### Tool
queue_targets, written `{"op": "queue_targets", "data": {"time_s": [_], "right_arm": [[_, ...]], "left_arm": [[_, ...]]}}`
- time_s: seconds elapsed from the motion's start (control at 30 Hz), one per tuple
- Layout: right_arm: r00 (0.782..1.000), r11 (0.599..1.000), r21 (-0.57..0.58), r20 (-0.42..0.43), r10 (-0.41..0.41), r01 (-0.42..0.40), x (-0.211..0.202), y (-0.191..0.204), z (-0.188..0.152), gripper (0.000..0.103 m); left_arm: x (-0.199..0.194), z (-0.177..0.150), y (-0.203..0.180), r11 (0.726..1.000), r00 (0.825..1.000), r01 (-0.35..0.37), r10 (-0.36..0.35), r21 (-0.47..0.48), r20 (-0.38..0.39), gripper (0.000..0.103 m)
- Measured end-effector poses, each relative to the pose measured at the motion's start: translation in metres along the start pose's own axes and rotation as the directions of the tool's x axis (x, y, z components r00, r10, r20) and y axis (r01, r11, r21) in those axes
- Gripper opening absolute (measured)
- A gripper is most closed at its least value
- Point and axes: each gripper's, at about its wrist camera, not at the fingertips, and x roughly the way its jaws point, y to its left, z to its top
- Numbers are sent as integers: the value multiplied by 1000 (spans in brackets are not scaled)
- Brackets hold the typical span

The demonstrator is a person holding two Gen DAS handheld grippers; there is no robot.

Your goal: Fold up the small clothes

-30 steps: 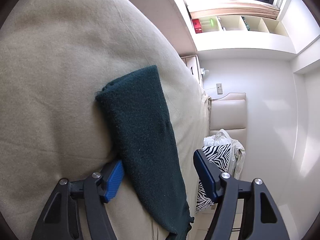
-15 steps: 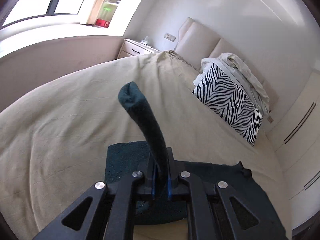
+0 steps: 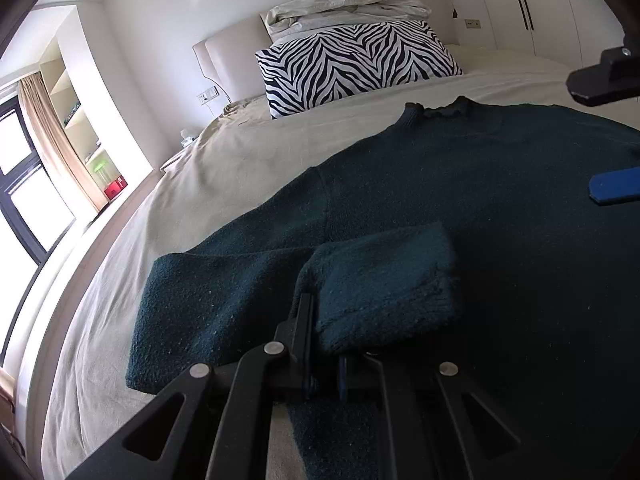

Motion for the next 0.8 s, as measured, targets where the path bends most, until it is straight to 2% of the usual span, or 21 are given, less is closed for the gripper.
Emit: {"op": "queue_targets", "data": {"time_s": [0.13, 0.2, 0.3, 0.4, 0.47, 0.5, 0.53, 0.57, 0.6, 0.7, 0.8], "right_arm": [[991, 991, 100, -96, 94, -84, 61, -5, 12, 62], [986, 986, 144, -128, 102, -83, 85, -7, 15, 62], [979, 987, 142, -178, 97, -72, 115, -5, 13, 58], [972, 989, 132, -213, 95, -67, 135, 0, 8, 42], [972, 993, 111, -224, 72, -48, 144, 4, 6, 26], [973, 995, 96, -222, 61, -41, 146, 6, 8, 22], [976, 997, 71, -213, 43, -28, 151, 8, 8, 10], [979, 999, 42, -202, 28, -20, 150, 12, 11, 8], [983, 1000, 7, -185, 17, -16, 146, 18, 15, 7], [992, 994, -105, -121, -19, 6, 120, 39, 28, 7], [996, 983, -174, -53, -76, 66, 88, 46, 51, 7]], "left_arm": [[-6, -5, 1, 1000, 1000, -7, 7, -8, 15, 11], [-7, -6, 4, 1000, 1000, -2, 3, -21, 17, 12], [-8, -7, 8, 999, 1000, 1, 0, -37, 19, 13], [-9, -8, 10, 999, 1000, 1, 0, -45, 20, 13], [-11, -8, 11, 999, 1000, 2, -1, -49, 21, 13], [-11, -8, 13, 999, 1000, 6, -5, -52, 20, 14], [-12, -8, 15, 998, 1000, 13, -12, -58, 21, 21], [-15, -7, 18, 997, 999, 22, -20, -70, 26, 25], [-19, -6, 23, 995, 999, 32, -29, -93, 33, 35], [-33, -6, 53, 966, 994, 104, -92, -237, 62, 40], [-37, -11, 86, 903, 980, 199, -184, -381, 75, 40]]}}
